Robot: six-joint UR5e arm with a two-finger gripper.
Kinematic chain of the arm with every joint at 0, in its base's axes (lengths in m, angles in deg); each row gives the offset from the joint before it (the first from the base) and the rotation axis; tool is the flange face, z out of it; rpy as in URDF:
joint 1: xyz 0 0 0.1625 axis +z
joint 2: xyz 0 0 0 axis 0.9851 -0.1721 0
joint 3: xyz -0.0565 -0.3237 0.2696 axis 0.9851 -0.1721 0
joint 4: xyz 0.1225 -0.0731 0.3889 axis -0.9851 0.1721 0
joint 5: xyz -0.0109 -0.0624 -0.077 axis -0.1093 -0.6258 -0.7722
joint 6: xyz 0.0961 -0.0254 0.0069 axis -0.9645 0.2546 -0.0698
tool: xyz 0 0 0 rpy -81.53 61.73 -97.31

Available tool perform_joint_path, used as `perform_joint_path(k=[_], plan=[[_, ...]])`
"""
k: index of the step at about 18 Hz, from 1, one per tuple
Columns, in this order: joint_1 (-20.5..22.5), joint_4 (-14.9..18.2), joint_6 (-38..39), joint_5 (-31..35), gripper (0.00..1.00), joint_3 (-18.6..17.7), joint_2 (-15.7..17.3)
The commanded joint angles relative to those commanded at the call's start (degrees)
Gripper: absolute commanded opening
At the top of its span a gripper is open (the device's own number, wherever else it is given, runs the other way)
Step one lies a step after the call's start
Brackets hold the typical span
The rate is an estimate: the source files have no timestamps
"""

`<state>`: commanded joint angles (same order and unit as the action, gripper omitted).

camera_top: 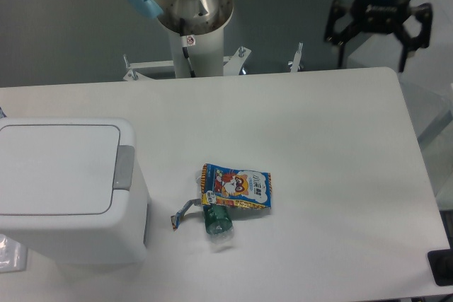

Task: Open the trash can
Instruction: 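Move the open gripper toward the white trash can's lid edge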

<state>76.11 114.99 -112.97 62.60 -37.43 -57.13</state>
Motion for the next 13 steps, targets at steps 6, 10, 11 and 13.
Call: perform_joint_path(k=[6, 10, 11, 13], plan=[[-7.3, -0.1, 9.7, 0.0, 1.00, 0.0, -2.4], [-8.1, -1.6, 13.1, -0.1, 1.00, 0.0, -2.4], [-8.2, -2.4, 13.7, -0.1, 1.00, 0.0, -2.5], [-8.2, -3.4, 14.1, -0.1, 1.00, 0.0, -2.7]])
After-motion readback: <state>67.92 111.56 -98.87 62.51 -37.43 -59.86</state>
